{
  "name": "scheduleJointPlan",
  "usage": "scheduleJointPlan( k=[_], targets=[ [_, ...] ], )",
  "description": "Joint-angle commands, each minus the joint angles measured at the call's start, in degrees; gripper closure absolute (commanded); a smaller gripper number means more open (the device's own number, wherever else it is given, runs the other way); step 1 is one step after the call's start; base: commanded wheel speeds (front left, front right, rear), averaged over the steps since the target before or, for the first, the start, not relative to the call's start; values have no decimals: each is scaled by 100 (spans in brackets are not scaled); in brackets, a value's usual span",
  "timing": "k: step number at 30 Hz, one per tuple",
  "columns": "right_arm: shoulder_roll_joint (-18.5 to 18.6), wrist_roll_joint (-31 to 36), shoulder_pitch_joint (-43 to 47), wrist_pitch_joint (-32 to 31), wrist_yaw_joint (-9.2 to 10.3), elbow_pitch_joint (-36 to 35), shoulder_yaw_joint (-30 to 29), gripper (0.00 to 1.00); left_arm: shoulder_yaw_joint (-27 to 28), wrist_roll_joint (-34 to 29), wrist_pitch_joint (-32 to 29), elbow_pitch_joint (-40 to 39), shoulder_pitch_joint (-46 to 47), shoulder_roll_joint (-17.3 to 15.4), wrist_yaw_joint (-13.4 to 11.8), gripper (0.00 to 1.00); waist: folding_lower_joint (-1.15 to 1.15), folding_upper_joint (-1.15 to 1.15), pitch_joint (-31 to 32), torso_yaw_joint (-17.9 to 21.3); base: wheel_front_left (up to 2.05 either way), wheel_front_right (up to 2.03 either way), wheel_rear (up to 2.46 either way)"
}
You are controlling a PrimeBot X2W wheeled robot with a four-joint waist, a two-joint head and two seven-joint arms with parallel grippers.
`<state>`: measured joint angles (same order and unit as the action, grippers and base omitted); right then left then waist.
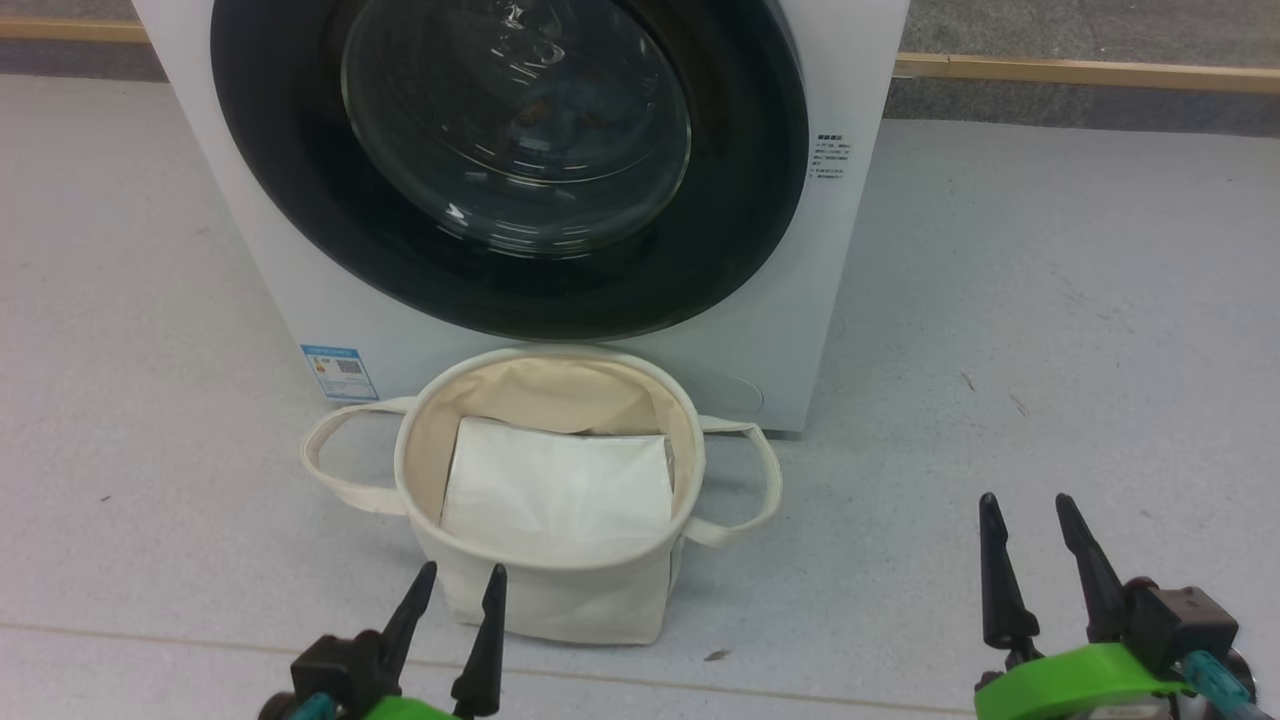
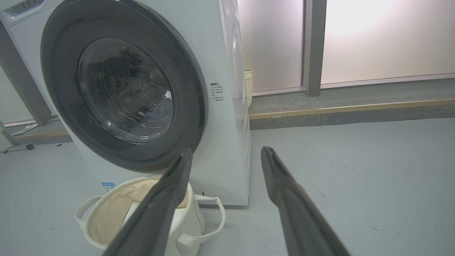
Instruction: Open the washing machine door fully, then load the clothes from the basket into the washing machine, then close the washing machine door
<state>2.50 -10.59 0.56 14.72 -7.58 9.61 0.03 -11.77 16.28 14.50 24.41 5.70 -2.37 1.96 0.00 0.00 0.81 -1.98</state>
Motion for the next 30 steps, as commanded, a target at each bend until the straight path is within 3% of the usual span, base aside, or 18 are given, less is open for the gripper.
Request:
scheduleJointPlan(
  k=[1, 11, 12, 21, 30],
  targets=[
    [38, 51, -119, 28, 9, -155, 162, 0, 212, 5, 50, -154, 182, -51, -32, 0, 0, 0, -2, 1, 0, 0, 0],
    [38, 27, -133, 28, 9, -113, 195, 0, 255, -24, 50, -122, 203, -51, -44, 0, 0, 0, -7, 12, 0, 0, 0],
    [-1, -2, 0, 0, 0, 55, 54, 100, 50, 5, -1, 17, 0, 1, -19, 100, 0, 0, -7, 11, 0, 0, 0],
    [12, -470, 26, -97, 0, 355, 64, 100, 137, 417, -156, 214, -95, 13, 13, 100, 13, 0, 1, 21, 0, 0, 0],
    [37, -1082, -35, -228, 1, 371, 39, 100, 255, 965, -294, 113, -90, 8, 54, 100, 0, 0, -19, 35, 0, 0, 0]
  ],
)
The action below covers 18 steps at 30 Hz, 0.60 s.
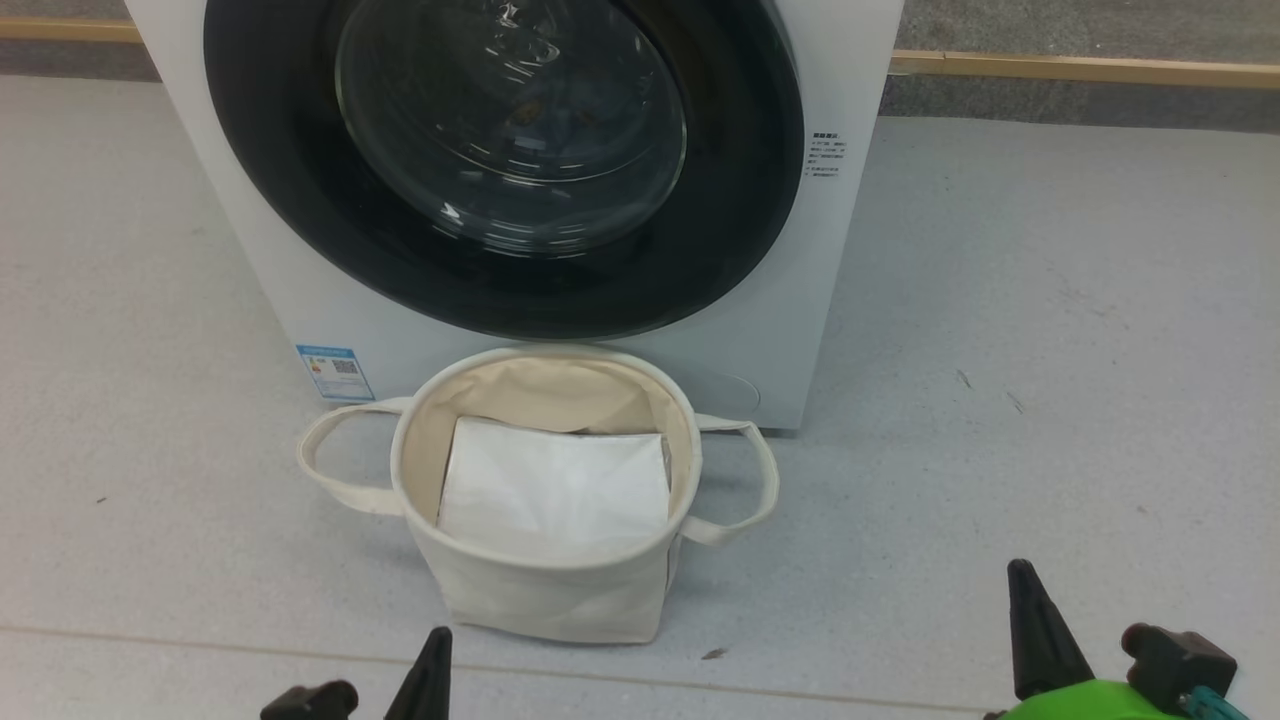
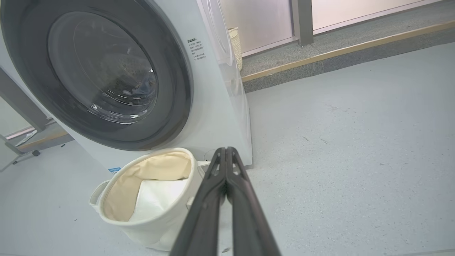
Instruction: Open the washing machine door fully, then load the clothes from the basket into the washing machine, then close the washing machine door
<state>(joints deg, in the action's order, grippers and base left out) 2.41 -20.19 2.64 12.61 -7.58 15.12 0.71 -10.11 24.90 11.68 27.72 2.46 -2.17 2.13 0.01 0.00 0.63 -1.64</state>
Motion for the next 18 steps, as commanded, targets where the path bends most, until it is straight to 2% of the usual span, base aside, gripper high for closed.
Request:
scheduleJointPlan(
  k=[1, 18],
  targets=[
    [48, -190, -249, -31, 1, -179, -32, 100, 103, 163, -29, -230, 235, -12, 42, 100, -1, 0, -1, 2, 0, 0, 0],
    [80, -1261, -341, -273, 2, -170, -90, 100, 331, 1133, -291, -399, 254, -21, 115, 100, -1, 0, -13, 26, 0, 0, 0]
  ],
)
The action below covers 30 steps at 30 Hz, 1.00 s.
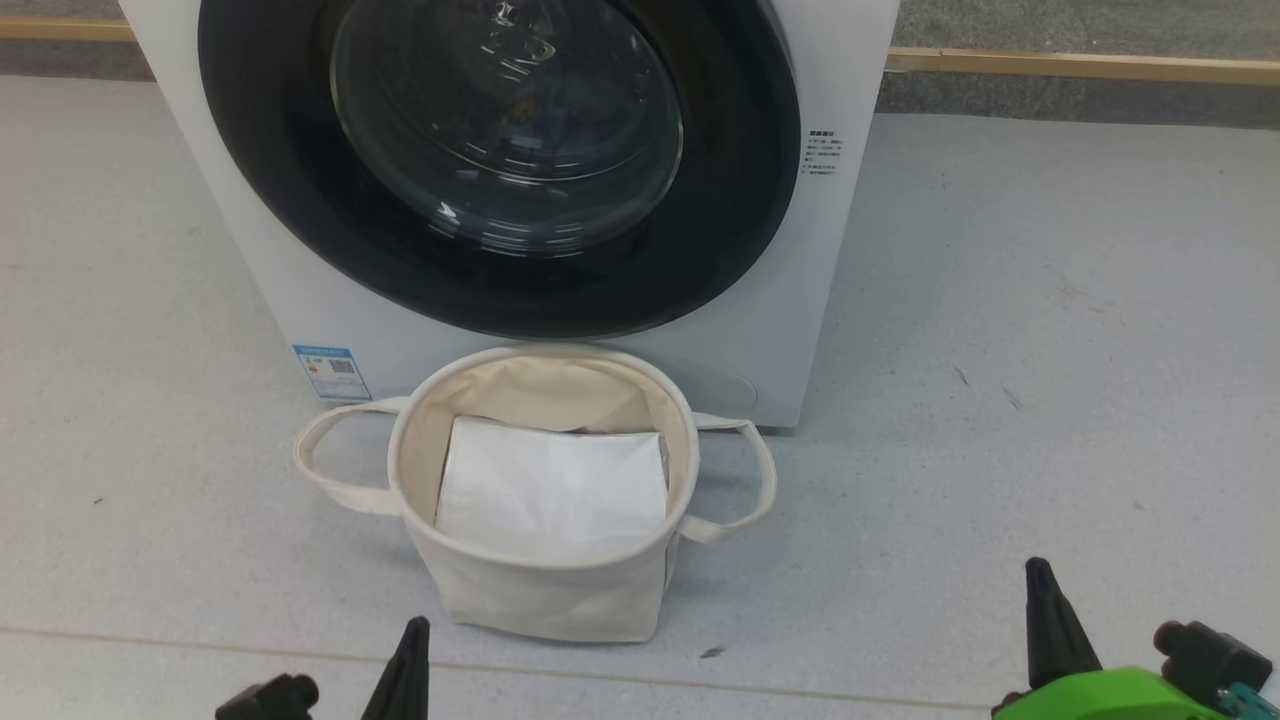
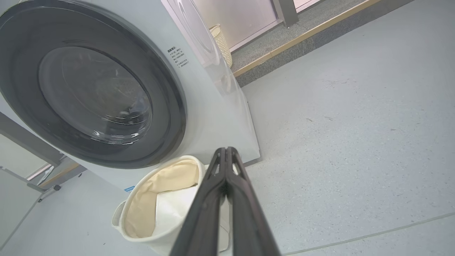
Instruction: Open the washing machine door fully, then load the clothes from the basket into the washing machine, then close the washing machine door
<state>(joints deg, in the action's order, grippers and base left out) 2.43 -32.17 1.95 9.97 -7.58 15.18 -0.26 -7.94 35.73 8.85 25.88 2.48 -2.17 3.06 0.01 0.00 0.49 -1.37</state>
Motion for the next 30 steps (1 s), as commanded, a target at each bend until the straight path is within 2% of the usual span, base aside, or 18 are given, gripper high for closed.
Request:
scheduleJointPlan(
  k=[1, 30],
  targets=[
    [79, -129, -278, -25, 2, -175, 3, 100, 128, 110, -24, -225, 254, -22, 26, 100, -1, 0, 0, 1, 0, 0, 0],
    [112, -2045, -442, -491, 4, -159, -136, 100, 547, 1868, -503, -529, 291, -37, 158, 100, -1, 0, -21, 44, 0, 0, 0]
  ],
)
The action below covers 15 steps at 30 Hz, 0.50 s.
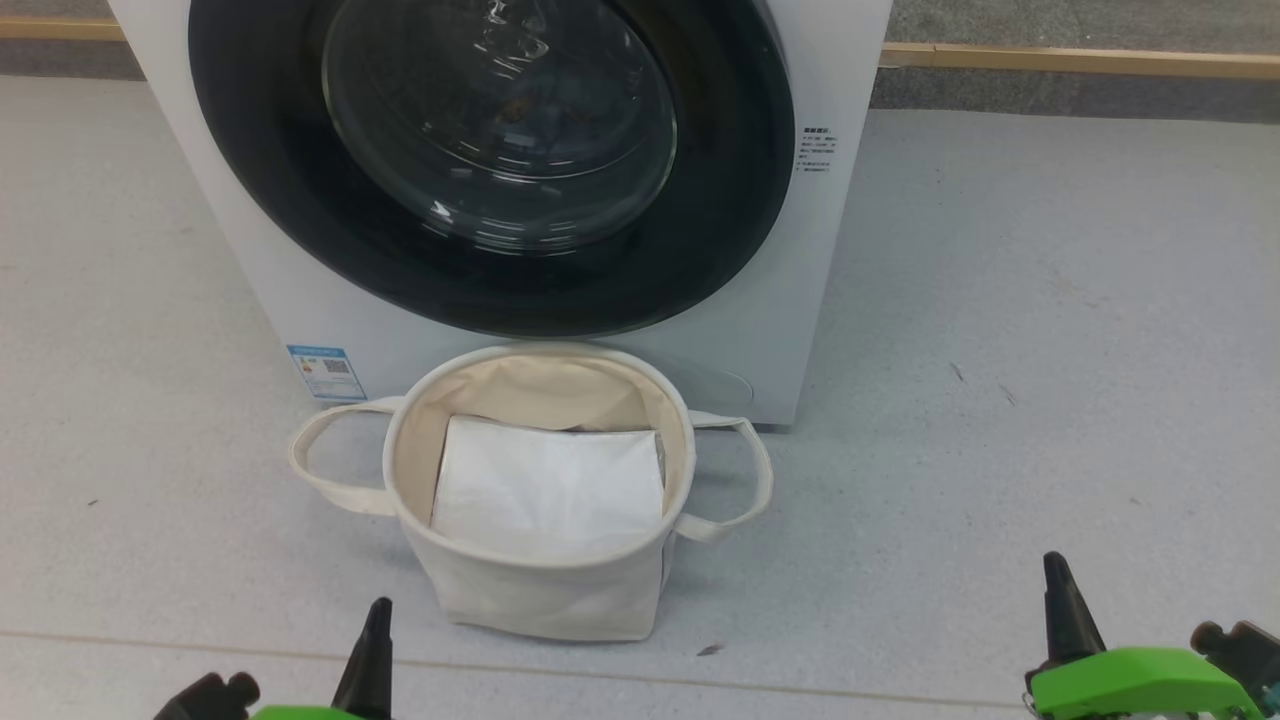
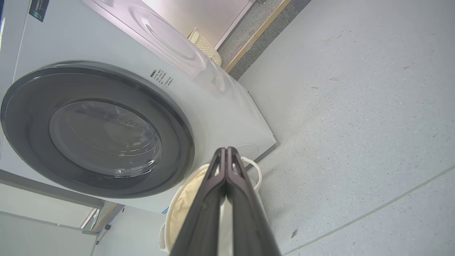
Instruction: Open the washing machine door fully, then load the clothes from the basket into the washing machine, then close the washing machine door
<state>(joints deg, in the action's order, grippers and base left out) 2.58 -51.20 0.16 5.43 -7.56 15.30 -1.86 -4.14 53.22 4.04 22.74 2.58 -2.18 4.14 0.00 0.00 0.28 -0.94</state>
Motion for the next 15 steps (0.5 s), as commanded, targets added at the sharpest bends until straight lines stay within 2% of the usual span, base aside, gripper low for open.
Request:
scheduleJointPlan(
  k=[1, 15],
  targets=[
    [99, -207, -269, -54, 3, -171, 19, 100, 181, 180, -39, -225, 282, -37, 55, 100, 0, 0, -1, 3, 0, 0, 0],
    [106, -1058, -344, -271, 4, -163, -54, 100, 368, 969, -254, -362, 299, -44, 115, 100, 0, 0, -11, 22, 0, 0, 0]
  ],
)
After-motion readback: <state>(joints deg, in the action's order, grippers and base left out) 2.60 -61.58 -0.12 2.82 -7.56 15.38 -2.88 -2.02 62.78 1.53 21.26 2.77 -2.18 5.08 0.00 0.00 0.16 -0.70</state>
